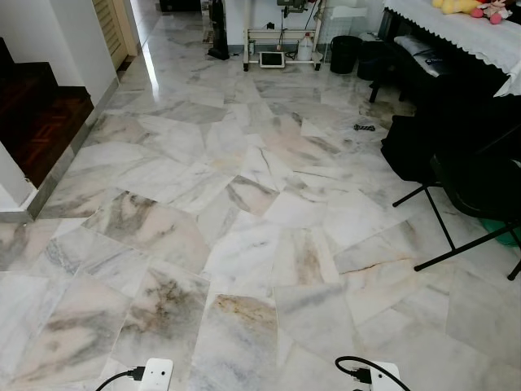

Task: Setting the table

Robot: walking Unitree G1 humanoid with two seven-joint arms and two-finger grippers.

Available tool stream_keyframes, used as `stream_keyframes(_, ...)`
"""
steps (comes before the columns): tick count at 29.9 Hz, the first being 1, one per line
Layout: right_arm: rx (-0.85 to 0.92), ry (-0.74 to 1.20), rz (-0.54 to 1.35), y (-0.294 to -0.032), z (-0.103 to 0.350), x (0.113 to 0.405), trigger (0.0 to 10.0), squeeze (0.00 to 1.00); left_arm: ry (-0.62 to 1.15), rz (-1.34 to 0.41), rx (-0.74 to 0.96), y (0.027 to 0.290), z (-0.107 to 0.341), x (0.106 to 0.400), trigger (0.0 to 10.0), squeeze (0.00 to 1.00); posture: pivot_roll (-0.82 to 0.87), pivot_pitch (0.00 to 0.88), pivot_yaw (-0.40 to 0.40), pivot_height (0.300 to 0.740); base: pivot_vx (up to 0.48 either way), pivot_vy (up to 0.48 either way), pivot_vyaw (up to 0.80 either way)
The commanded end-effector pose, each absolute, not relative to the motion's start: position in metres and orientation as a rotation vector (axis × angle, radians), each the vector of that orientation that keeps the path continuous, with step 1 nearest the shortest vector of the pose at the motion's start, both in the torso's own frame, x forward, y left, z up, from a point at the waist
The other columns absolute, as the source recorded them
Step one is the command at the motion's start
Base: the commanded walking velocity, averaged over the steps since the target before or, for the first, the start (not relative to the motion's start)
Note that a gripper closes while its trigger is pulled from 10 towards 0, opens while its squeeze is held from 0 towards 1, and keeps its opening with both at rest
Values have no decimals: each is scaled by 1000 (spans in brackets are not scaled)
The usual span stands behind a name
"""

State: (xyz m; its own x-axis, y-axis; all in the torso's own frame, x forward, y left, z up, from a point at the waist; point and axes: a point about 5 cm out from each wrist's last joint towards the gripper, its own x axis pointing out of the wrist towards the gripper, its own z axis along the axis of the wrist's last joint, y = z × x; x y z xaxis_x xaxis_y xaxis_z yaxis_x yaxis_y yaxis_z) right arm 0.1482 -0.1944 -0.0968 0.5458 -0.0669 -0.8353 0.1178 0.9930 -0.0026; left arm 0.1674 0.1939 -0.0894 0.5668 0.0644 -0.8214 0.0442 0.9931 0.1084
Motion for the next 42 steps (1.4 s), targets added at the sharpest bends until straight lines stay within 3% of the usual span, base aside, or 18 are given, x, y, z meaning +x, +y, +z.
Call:
stream_keyframes(1, 232, 929, -94, -185, -86, 177, 10000, 0, 903, 70, -56, 202, -76, 193, 10000, 0, 99, 0, -100, 740, 0, 0, 0)
stream_keyframes(10, 230, 934, -84, -176, -87, 179, 10000, 0, 903, 74, -54, 203, -76, 193, 10000, 0, 100, 0, -102, 740, 0, 0, 0)
stream_keyframes(22, 225, 946, -98, -187, -89, 172, 10000, 0, 905, 73, -51, 203, -76, 193, 10000, 0, 99, 0, -100, 740, 0, 0, 0)
stream_keyframes(42, 218, 941, -92, -184, -88, 174, 10000, 0, 913, 72, -50, 202, -78, 191, 10000, 0, 100, 0, -102, 740, 0, 0, 0)
